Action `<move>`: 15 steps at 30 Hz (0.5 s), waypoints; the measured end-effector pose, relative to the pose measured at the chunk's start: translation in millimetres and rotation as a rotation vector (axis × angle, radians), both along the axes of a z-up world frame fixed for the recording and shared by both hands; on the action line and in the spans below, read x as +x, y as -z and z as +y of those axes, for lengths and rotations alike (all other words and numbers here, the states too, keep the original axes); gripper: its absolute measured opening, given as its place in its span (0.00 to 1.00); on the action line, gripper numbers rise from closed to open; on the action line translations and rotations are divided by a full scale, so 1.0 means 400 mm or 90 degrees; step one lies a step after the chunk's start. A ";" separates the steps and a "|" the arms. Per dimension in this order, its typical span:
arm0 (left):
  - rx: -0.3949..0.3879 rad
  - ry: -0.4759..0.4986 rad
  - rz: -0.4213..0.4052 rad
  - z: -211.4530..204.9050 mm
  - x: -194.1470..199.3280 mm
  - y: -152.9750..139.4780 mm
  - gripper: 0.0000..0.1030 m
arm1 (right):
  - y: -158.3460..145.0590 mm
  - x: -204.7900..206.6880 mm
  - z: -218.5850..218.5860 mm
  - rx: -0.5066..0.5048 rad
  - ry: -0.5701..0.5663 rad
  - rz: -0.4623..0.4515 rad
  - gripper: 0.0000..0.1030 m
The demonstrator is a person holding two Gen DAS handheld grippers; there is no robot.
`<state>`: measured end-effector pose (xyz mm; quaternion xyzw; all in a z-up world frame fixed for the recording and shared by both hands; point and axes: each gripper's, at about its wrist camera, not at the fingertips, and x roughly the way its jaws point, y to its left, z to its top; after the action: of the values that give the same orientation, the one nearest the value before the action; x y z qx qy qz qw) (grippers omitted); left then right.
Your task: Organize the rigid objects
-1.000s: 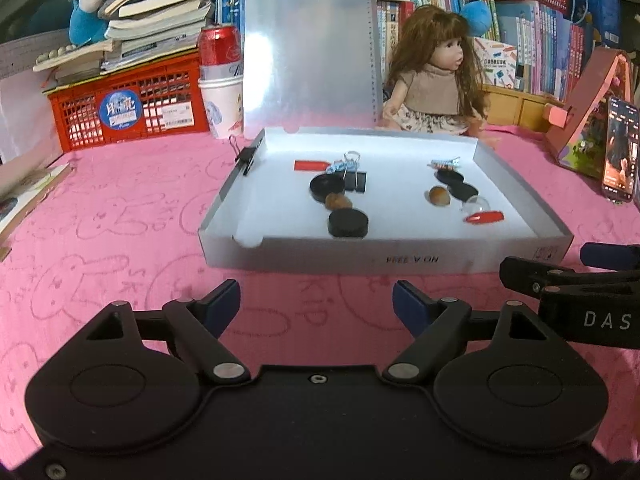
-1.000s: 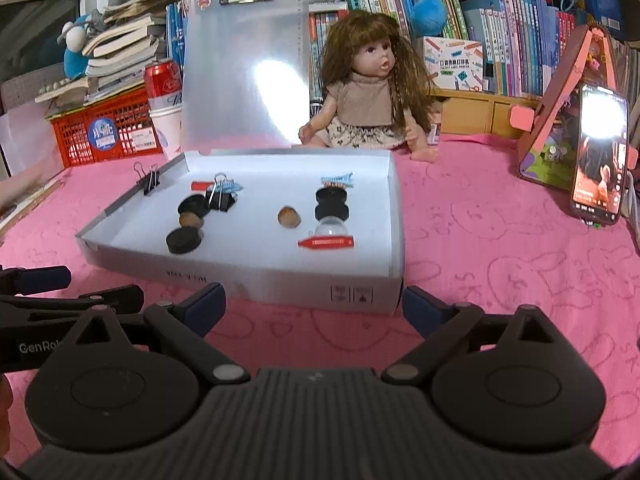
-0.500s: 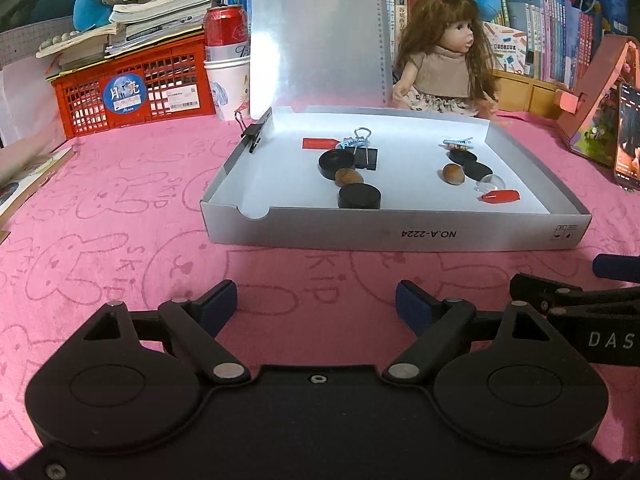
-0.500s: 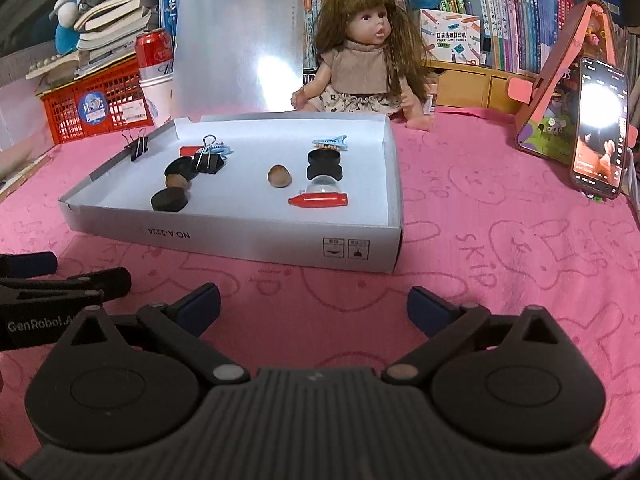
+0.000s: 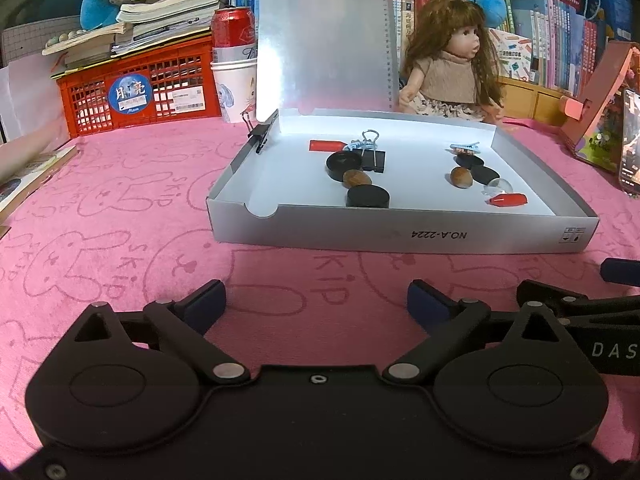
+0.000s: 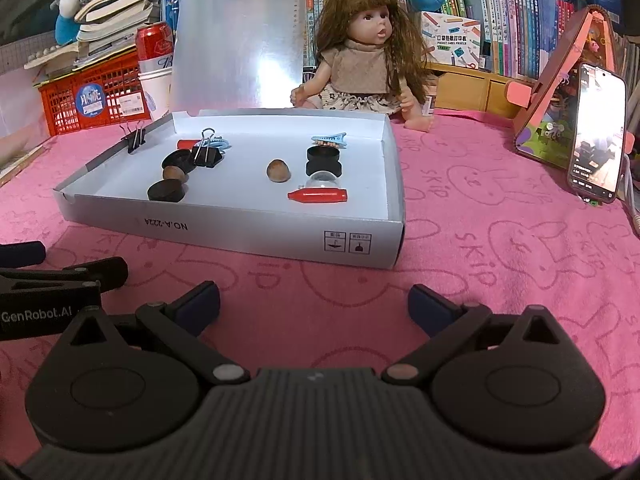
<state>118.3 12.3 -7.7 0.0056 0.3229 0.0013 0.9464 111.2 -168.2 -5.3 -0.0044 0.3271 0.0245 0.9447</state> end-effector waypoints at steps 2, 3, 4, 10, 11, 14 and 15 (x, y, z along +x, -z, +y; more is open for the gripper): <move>-0.003 -0.001 0.002 0.003 0.002 0.000 0.98 | 0.000 -0.001 0.000 0.000 0.002 -0.001 1.00; -0.003 -0.001 0.002 0.002 0.001 0.001 0.98 | 0.000 -0.001 0.002 -0.002 0.002 -0.001 1.00; -0.001 -0.001 0.003 0.001 0.001 0.001 0.98 | 0.000 -0.002 0.003 -0.003 0.003 -0.002 1.00; -0.002 -0.003 0.005 0.001 0.003 0.002 1.00 | 0.000 -0.003 0.000 0.004 0.003 0.000 1.00; -0.002 -0.003 0.005 0.001 0.003 0.002 1.00 | 0.001 -0.004 0.000 0.004 0.003 -0.001 1.00; -0.002 -0.003 0.005 0.001 0.002 0.002 1.00 | 0.001 -0.004 0.001 0.004 0.003 -0.001 1.00; -0.002 -0.003 0.005 0.001 0.002 0.002 1.00 | 0.001 -0.004 0.001 0.004 0.003 -0.001 1.00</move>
<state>119.3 12.6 -8.4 0.0035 0.3265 0.0028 0.9452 109.6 -167.9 -5.6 -0.0007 0.3266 0.0230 0.9449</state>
